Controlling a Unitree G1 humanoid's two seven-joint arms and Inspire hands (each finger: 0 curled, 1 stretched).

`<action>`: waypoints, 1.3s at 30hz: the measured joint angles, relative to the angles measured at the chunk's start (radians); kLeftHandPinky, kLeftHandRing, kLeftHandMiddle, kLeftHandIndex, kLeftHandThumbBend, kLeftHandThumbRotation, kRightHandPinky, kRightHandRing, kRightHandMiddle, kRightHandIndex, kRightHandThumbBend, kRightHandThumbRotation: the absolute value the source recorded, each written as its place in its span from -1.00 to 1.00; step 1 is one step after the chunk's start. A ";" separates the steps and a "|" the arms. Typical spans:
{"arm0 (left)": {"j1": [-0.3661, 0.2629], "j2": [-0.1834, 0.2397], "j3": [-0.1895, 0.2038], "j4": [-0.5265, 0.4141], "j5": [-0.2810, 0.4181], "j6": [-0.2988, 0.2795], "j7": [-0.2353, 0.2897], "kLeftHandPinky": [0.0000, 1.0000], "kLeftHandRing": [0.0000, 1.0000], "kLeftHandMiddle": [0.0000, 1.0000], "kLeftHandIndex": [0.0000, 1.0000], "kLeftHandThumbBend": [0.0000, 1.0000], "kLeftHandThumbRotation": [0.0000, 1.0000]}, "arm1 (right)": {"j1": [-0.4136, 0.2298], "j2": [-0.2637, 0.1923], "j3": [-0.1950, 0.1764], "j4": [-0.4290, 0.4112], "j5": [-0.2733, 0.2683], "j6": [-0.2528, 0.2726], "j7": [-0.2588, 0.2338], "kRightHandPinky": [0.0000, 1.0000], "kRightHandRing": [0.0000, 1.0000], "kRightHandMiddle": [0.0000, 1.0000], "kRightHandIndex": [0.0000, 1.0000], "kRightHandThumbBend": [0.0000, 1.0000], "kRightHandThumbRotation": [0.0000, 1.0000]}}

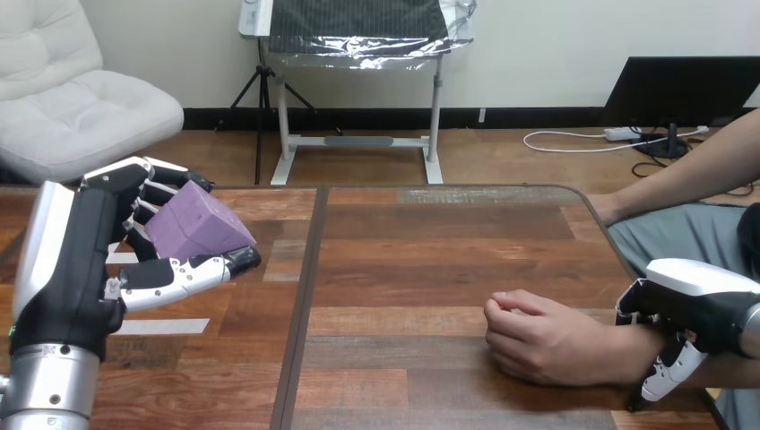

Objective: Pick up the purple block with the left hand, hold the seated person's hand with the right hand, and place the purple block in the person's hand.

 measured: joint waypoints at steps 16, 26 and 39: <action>0.000 0.000 0.000 0.001 -0.004 -0.017 0.000 -0.57 -0.43 -0.27 -0.18 0.15 -1.00 | -0.004 -0.001 -0.012 0.015 0.039 -0.017 -0.002 -0.30 -0.16 -0.02 -0.05 0.63 -0.93; -0.003 0.000 0.000 0.018 -0.021 -0.026 0.000 -0.53 -0.40 -0.25 -0.17 0.13 -1.00 | -0.007 -0.001 -0.033 0.016 0.079 -0.021 -0.003 -0.47 -0.34 -0.17 -0.05 0.61 -0.86; -0.024 0.000 -0.001 0.116 -0.050 -0.076 -0.004 -0.53 -0.39 -0.26 -0.17 0.14 -1.00 | -0.020 -0.001 -0.045 0.012 0.103 -0.020 -0.003 -0.50 -0.37 -0.20 -0.05 0.63 -0.87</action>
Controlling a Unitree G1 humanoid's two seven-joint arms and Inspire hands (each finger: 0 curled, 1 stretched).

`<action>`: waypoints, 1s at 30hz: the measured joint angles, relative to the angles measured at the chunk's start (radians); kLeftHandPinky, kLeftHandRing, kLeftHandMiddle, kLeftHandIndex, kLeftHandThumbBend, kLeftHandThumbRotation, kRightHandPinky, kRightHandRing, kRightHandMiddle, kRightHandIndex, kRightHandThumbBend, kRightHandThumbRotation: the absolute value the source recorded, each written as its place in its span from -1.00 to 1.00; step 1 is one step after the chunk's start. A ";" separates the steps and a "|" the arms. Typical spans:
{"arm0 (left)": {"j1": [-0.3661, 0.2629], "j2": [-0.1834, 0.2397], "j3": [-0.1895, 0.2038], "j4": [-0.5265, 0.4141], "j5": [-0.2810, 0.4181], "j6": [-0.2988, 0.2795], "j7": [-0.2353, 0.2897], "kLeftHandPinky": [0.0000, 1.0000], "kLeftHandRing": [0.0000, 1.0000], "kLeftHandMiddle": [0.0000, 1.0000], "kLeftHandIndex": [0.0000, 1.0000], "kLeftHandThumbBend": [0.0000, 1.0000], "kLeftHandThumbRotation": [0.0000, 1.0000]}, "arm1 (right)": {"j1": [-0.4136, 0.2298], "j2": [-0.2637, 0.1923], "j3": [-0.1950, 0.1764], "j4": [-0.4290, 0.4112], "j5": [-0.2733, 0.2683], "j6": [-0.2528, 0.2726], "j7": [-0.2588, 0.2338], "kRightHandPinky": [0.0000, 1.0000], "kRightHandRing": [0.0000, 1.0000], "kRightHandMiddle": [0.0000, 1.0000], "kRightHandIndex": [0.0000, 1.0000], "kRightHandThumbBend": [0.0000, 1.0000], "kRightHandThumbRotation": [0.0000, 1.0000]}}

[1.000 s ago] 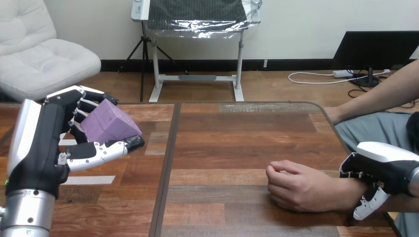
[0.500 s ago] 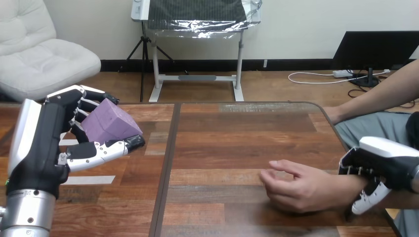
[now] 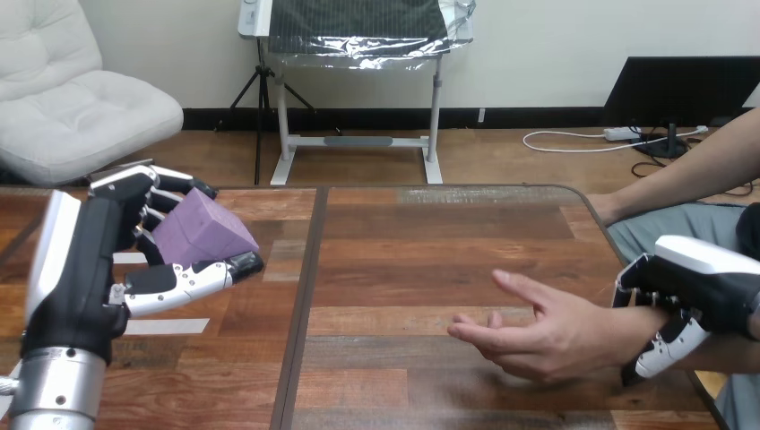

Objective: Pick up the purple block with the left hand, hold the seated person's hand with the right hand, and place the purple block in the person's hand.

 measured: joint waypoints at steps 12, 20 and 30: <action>-0.049 0.000 -0.006 0.112 -0.018 -0.036 0.000 -0.47 -0.34 -0.23 -0.17 0.14 -1.00 | -0.014 0.000 -0.003 -0.005 0.019 -0.009 -0.001 -0.46 -0.34 -0.18 -0.05 0.65 -0.84; -0.091 0.000 -0.017 0.176 -0.017 -0.032 -0.001 -0.47 -0.34 -0.22 -0.16 0.16 -1.00 | -0.022 0.000 -0.004 -0.016 0.033 -0.005 0.004 -0.39 -0.27 -0.14 -0.06 0.65 -0.85; -0.156 0.000 -0.040 0.266 -0.013 -0.020 -0.001 -0.48 -0.35 -0.20 -0.12 0.18 -1.00 | -0.029 0.002 -0.003 -0.045 0.045 0.010 0.011 -0.34 -0.24 -0.12 -0.05 0.66 -0.80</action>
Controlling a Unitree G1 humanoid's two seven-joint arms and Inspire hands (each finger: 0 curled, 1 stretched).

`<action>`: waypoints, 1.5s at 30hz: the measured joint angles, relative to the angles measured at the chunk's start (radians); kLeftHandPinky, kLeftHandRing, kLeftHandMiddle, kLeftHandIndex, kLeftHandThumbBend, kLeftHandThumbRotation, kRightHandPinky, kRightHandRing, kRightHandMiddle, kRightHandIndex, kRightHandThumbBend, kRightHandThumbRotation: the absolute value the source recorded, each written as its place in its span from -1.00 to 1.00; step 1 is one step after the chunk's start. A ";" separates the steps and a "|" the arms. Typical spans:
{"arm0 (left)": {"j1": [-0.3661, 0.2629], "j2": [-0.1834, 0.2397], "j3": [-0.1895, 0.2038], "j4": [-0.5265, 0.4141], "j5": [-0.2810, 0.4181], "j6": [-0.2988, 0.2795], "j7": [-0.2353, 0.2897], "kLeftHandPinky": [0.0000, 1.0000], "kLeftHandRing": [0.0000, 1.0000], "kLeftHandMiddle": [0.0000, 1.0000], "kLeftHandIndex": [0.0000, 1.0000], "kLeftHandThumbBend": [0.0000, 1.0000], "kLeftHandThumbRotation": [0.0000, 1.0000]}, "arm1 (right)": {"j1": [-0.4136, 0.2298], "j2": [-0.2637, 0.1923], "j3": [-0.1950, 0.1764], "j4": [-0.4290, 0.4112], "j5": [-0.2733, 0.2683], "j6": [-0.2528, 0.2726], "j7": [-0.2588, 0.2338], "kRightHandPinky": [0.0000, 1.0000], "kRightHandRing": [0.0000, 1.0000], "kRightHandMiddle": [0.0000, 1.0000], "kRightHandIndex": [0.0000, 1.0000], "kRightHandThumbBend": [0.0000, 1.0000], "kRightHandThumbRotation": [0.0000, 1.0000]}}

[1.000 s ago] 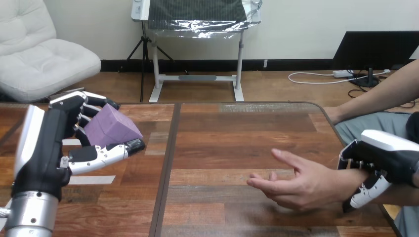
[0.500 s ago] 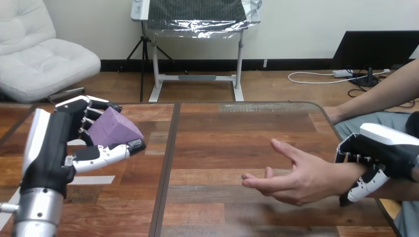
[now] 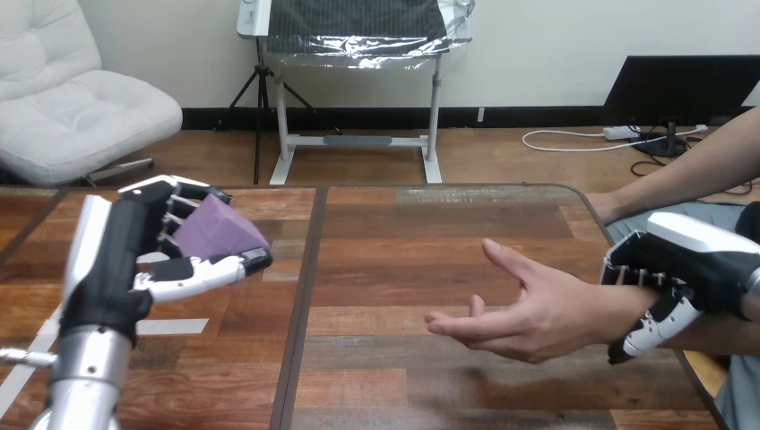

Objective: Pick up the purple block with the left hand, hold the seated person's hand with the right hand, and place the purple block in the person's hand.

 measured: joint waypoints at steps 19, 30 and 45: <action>-0.132 0.000 -0.032 0.231 -0.005 -0.023 -0.001 -0.45 -0.32 -0.17 -0.09 0.21 -1.00 | -0.042 0.027 0.000 -0.016 0.043 0.006 0.021 -0.35 -0.25 -0.13 -0.04 0.67 -0.77; -0.203 0.000 -0.052 0.334 -0.003 -0.030 0.000 -0.45 -0.32 -0.17 -0.08 0.21 -1.00 | -0.058 0.039 0.000 -0.027 0.051 -0.003 0.021 -0.32 -0.22 -0.10 -0.02 0.65 -0.72; -0.266 -0.002 -0.085 0.392 -0.001 -0.030 0.009 -0.45 -0.32 -0.16 -0.08 0.24 -1.00 | -0.070 0.070 0.000 -0.067 0.052 0.023 0.030 -0.28 -0.18 -0.07 0.01 0.67 -0.67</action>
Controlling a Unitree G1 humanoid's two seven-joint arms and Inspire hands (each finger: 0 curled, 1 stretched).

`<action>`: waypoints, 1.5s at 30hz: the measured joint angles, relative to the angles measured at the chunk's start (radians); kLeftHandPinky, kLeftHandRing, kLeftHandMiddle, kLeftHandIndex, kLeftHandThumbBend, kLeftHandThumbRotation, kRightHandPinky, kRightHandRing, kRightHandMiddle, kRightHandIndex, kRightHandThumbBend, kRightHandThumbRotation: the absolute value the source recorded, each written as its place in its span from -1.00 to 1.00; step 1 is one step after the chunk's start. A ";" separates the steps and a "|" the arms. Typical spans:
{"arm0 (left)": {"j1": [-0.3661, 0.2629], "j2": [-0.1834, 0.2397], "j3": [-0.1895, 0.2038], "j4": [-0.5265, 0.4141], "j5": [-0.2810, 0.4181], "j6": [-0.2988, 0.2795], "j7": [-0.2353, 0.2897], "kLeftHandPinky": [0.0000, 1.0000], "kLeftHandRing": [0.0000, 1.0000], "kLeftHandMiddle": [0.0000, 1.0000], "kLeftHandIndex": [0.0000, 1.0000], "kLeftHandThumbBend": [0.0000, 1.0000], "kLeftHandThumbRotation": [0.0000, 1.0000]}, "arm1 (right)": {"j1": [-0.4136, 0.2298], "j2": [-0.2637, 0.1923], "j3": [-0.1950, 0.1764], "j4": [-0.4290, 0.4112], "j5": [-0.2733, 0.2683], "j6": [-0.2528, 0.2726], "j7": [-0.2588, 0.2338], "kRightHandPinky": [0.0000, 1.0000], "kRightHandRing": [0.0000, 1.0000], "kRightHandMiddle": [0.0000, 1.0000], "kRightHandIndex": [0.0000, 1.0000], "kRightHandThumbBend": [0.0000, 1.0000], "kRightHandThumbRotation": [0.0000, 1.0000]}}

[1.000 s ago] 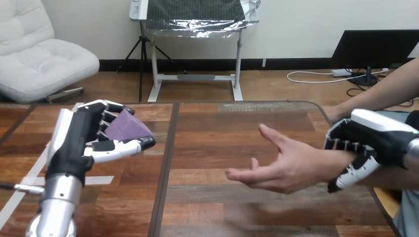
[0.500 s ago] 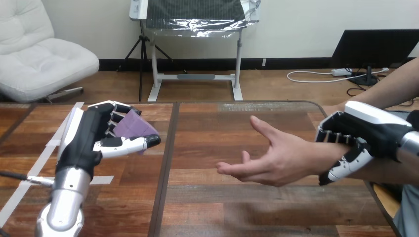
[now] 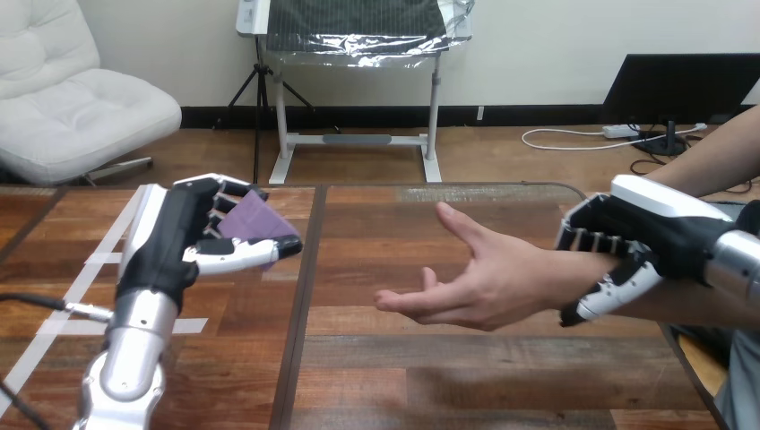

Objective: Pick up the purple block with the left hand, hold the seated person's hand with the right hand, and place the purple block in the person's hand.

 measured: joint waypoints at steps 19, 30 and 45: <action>-0.074 -0.031 -0.036 0.054 -0.003 -0.026 0.011 -0.47 -0.34 -0.18 -0.09 0.24 -1.00 | -0.019 0.042 0.000 -0.048 0.005 0.011 0.010 -0.32 -0.21 -0.09 0.01 0.69 -0.65; -0.110 -0.066 -0.049 0.080 -0.005 -0.029 0.014 -0.48 -0.34 -0.18 -0.10 0.26 -1.00 | -0.042 0.067 0.005 -0.085 0.004 0.042 0.026 -0.31 -0.19 -0.07 0.01 0.68 -0.62; -0.147 -0.112 -0.084 0.083 -0.004 -0.029 0.013 -0.47 -0.33 -0.18 -0.10 0.23 -1.00 | -0.071 0.091 0.012 -0.113 -0.003 0.063 0.027 -0.29 -0.18 -0.07 0.00 0.70 -0.57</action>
